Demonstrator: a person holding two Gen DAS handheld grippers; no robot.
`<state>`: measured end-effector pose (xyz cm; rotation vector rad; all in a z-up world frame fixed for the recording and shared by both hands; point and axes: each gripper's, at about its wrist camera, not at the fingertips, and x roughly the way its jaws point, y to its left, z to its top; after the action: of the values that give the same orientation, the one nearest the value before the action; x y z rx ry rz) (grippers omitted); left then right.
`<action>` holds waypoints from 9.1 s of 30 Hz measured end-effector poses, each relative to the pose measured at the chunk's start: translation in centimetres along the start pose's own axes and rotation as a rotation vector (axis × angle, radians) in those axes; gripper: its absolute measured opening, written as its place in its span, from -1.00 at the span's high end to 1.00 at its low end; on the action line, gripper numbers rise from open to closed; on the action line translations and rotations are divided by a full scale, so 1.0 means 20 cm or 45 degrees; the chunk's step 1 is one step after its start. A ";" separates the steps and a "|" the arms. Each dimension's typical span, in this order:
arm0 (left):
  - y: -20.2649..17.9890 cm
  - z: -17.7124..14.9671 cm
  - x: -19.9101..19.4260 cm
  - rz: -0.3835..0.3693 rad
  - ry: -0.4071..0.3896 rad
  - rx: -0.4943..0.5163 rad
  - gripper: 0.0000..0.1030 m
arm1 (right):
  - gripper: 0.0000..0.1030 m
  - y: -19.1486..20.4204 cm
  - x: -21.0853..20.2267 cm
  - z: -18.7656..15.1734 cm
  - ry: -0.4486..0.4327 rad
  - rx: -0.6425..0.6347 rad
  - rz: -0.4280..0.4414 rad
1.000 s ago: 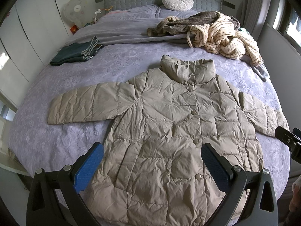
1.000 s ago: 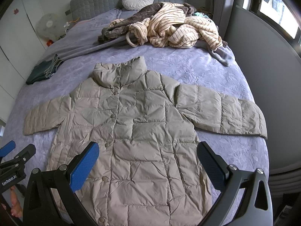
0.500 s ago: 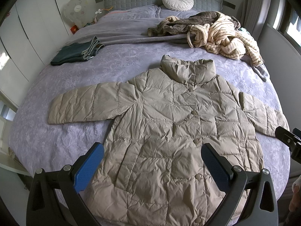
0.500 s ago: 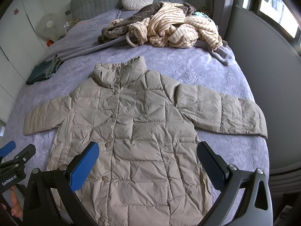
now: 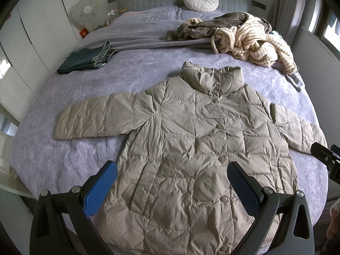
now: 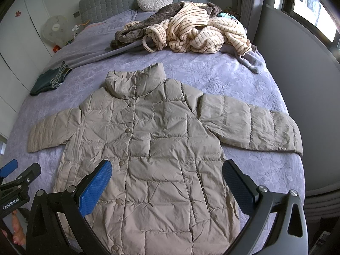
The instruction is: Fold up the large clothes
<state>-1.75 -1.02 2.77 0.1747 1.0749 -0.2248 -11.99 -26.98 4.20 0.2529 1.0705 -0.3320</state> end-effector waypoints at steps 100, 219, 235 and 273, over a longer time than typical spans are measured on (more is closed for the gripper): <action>0.31 0.66 0.82 -0.723 -0.271 0.080 0.79 | 0.79 1.06 1.41 -0.01 0.397 0.228 0.833; -0.25 0.15 1.02 -0.142 0.144 0.309 -1.00 | -0.07 -0.68 0.96 -0.36 0.081 0.732 0.319; -0.72 0.10 1.04 -0.231 0.251 0.367 -0.99 | -0.68 -1.46 0.91 -0.55 -0.056 1.083 0.243; -0.80 0.11 0.91 -0.336 0.179 0.257 -0.99 | 0.87 -2.05 1.11 -0.29 -0.336 1.504 0.771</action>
<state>4.18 -18.82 -12.77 0.2319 1.2143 -0.5659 -22.69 -65.84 -19.92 1.5060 0.3863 -0.3984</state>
